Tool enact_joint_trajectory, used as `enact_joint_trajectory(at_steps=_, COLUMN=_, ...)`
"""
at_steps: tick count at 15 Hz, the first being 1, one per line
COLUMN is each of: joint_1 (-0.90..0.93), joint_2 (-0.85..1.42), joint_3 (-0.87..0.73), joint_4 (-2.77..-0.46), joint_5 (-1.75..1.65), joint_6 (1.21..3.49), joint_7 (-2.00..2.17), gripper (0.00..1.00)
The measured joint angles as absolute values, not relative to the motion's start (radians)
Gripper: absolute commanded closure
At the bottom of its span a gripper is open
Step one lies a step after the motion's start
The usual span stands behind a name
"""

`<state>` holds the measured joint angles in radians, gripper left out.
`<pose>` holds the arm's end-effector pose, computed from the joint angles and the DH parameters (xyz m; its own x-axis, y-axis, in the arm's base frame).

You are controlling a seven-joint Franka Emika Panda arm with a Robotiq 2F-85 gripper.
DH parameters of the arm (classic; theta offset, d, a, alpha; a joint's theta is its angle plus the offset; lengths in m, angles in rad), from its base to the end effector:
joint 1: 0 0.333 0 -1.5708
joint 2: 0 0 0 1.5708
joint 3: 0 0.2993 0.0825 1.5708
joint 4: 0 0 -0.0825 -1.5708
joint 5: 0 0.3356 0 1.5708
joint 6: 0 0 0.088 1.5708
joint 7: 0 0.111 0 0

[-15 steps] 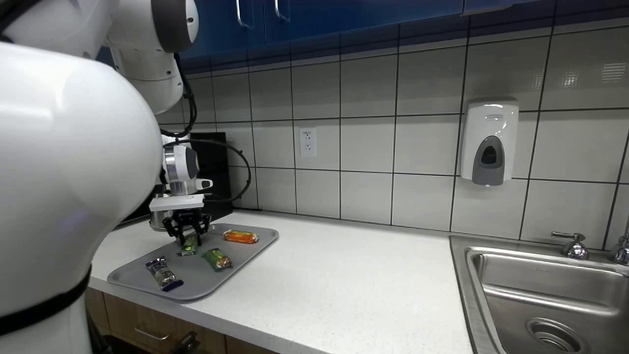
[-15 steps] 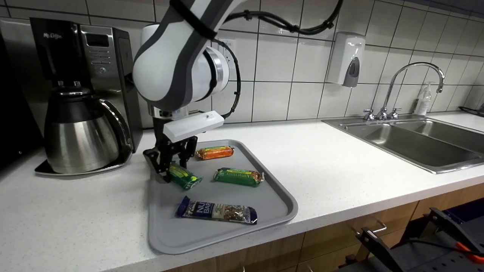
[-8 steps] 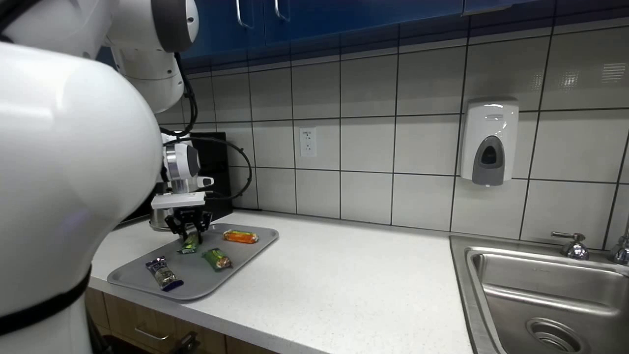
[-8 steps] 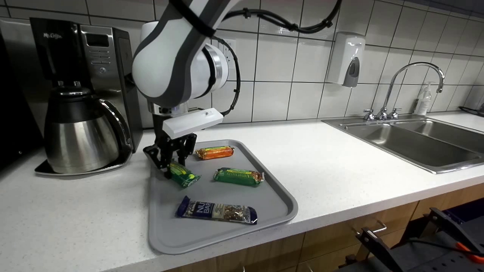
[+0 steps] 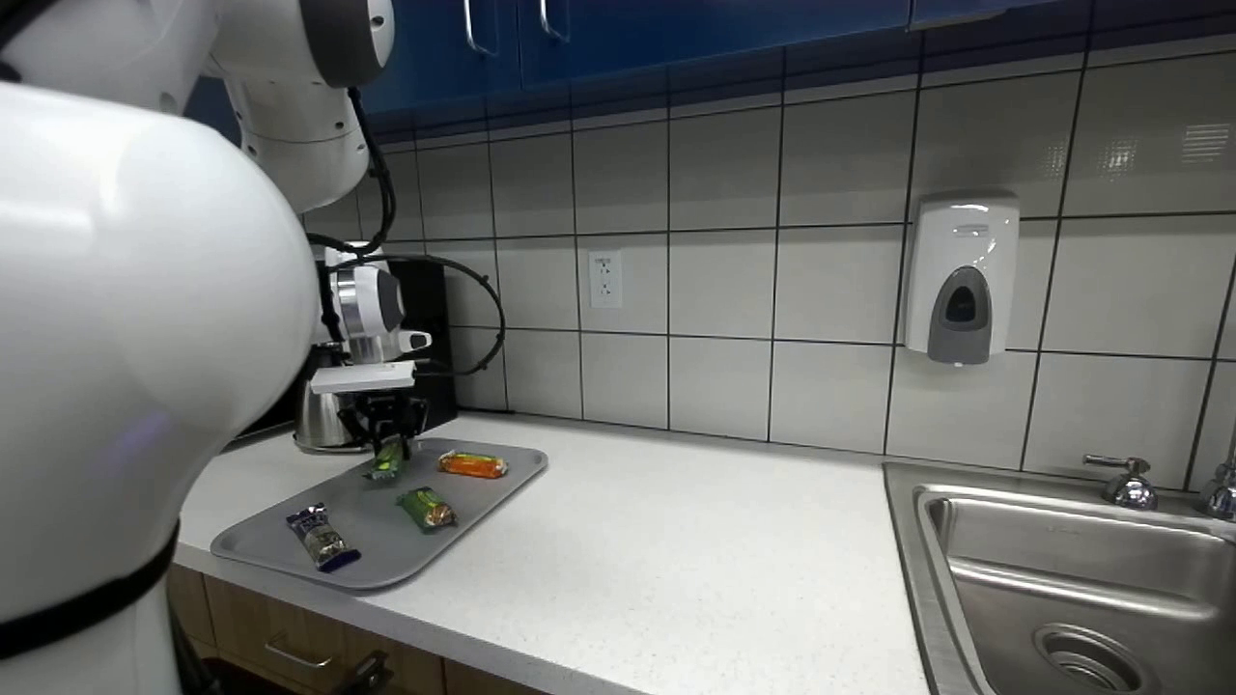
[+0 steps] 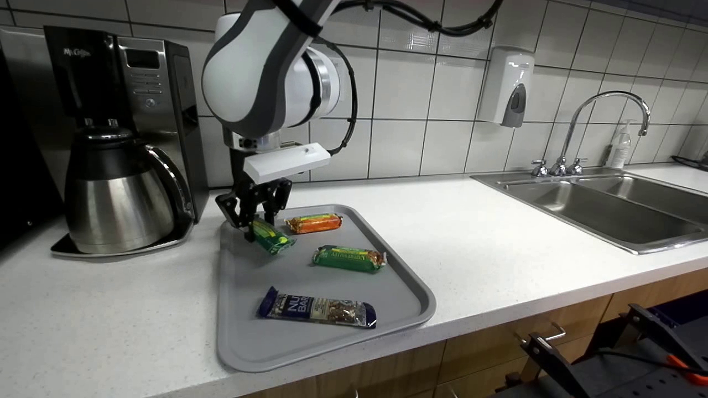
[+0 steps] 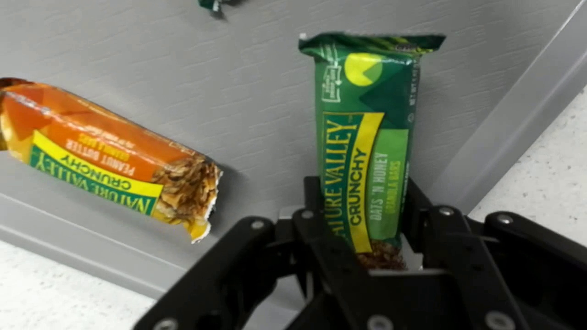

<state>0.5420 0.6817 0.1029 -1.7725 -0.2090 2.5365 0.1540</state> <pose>0.5031 0.3733 0.2049 0.8018 0.5902 0.0938 0.5878 -0.8072 0.0547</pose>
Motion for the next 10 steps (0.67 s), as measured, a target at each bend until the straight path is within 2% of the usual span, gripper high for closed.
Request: enact_joint_trajectory(at_steps=10, joint_1=0.479, joint_2=0.655, joint_3=0.091, joint_4=-1.771, joint_5=-0.209, joint_6=2.537, joint_7=0.153, gripper=0.82)
